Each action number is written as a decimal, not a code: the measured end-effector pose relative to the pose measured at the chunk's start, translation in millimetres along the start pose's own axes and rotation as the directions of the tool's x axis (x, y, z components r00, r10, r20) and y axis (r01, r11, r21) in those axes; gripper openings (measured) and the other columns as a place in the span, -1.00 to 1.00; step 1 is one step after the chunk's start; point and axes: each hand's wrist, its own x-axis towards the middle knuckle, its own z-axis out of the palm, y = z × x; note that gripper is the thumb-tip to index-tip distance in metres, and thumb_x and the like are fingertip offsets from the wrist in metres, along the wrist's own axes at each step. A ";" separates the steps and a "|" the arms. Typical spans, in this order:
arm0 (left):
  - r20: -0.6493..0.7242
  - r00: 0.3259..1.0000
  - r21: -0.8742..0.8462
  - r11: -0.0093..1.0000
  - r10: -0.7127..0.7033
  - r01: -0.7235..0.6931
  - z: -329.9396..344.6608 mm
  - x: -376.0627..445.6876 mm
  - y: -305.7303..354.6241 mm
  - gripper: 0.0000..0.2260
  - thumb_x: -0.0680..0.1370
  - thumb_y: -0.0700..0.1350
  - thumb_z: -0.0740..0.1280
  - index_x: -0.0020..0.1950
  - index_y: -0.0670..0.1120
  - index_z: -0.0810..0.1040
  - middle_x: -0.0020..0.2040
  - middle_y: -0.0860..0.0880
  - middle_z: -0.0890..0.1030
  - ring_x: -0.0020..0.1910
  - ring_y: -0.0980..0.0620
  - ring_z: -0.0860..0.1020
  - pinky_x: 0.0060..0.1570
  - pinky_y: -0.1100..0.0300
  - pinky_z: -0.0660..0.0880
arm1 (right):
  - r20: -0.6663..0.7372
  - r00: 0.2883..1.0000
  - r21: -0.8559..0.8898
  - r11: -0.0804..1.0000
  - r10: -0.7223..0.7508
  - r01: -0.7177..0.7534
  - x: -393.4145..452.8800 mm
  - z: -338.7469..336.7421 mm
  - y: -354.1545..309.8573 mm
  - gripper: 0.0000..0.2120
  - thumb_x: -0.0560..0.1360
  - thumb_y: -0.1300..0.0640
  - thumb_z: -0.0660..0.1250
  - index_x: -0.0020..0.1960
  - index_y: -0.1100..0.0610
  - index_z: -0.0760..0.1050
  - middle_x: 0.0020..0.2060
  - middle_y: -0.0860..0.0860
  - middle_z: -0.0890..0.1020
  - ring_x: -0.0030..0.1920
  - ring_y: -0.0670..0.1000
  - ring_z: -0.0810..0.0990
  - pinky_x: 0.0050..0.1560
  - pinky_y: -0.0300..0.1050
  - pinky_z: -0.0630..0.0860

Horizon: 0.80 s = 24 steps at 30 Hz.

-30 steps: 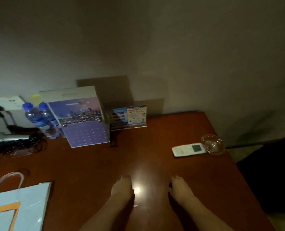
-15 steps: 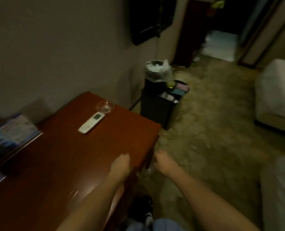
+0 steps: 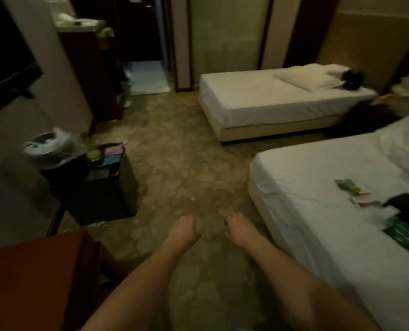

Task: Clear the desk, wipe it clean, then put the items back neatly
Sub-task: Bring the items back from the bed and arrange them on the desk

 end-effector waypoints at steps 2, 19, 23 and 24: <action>0.022 0.997 0.033 0.997 0.076 -0.077 3.4 23.7 48.9 -0.65 0.51 -0.02 0.31 0.21 -0.18 0.50 0.20 -0.18 0.55 0.18 -0.16 0.52 0.09 0.09 0.47 | -0.019 0.997 0.006 0.998 0.068 -0.068 -3.5 -14.8 52.6 -0.65 0.60 0.11 0.17 0.33 0.22 0.37 0.30 0.18 0.43 0.30 0.16 0.41 0.26 -0.07 0.34; 0.173 0.797 0.228 0.764 0.578 -0.604 59.6 118.3 390.6 -0.67 0.54 -0.05 0.31 0.25 -0.17 0.41 0.22 -0.15 0.49 0.16 -0.11 0.49 0.12 0.07 0.48 | -0.108 0.774 0.193 0.777 0.624 -0.599 -104.3 -65.2 359.1 -0.68 0.58 0.12 0.20 0.31 0.19 0.37 0.25 0.15 0.42 0.26 0.15 0.38 0.19 -0.02 0.36; 0.251 0.764 0.273 0.714 0.594 -0.644 80.6 130.7 434.9 -0.65 0.54 -0.02 0.30 0.26 -0.15 0.41 0.23 -0.13 0.48 0.19 -0.10 0.48 0.07 0.10 0.43 | -0.064 0.715 0.250 0.705 0.696 -0.663 -116.7 -56.4 397.5 -0.68 0.59 0.11 0.20 0.30 0.19 0.37 0.25 0.14 0.43 0.26 0.14 0.38 0.20 -0.03 0.35; 0.265 0.755 0.276 0.703 0.600 -0.655 85.3 135.9 446.3 -0.65 0.54 -0.02 0.31 0.27 -0.15 0.41 0.24 -0.13 0.47 0.19 -0.10 0.47 0.07 0.10 0.43 | -0.060 0.706 0.263 0.693 0.706 -0.671 -116.7 -54.8 407.4 -0.68 0.59 0.11 0.21 0.30 0.19 0.38 0.25 0.14 0.43 0.26 0.14 0.38 0.20 -0.04 0.35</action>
